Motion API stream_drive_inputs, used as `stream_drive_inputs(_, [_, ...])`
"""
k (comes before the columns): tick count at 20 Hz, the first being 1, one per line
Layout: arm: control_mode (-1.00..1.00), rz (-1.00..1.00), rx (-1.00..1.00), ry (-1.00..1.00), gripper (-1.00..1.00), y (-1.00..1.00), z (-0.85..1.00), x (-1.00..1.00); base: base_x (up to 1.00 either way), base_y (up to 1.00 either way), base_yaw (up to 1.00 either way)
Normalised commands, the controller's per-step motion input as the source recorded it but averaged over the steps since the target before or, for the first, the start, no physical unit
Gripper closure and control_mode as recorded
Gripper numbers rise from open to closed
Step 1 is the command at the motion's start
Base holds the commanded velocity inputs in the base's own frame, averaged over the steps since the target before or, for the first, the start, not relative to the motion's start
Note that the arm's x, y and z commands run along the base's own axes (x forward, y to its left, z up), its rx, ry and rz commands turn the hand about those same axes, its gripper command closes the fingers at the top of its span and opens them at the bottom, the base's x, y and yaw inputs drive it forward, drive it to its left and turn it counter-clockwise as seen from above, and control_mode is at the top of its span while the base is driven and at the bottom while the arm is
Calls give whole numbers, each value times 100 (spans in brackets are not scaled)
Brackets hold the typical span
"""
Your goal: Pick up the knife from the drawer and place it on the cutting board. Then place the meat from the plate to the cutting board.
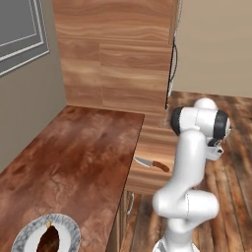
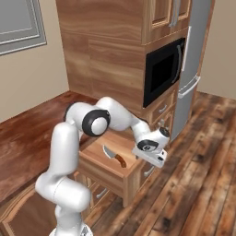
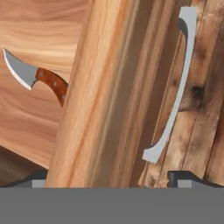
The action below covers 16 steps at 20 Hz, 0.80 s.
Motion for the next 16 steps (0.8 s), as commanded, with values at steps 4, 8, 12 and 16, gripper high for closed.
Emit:
stream_drive_inputs(4, [-100, 0, 13, 0, -100, -31, 55, 0, 0, 0, 0])
stream_drive_inputs(8, [-100, 0, 3, 0, -100, -2, 95, 0, 0, 0, 0])
stream_drive_inputs(12, [-100, 0, 2, 8, -100, 0, 75, 0, 0, 0, 0])
stream_drive_inputs(16, [-100, 7, 0, 33, -100, 0, 11, 0, 0, 0, 0])
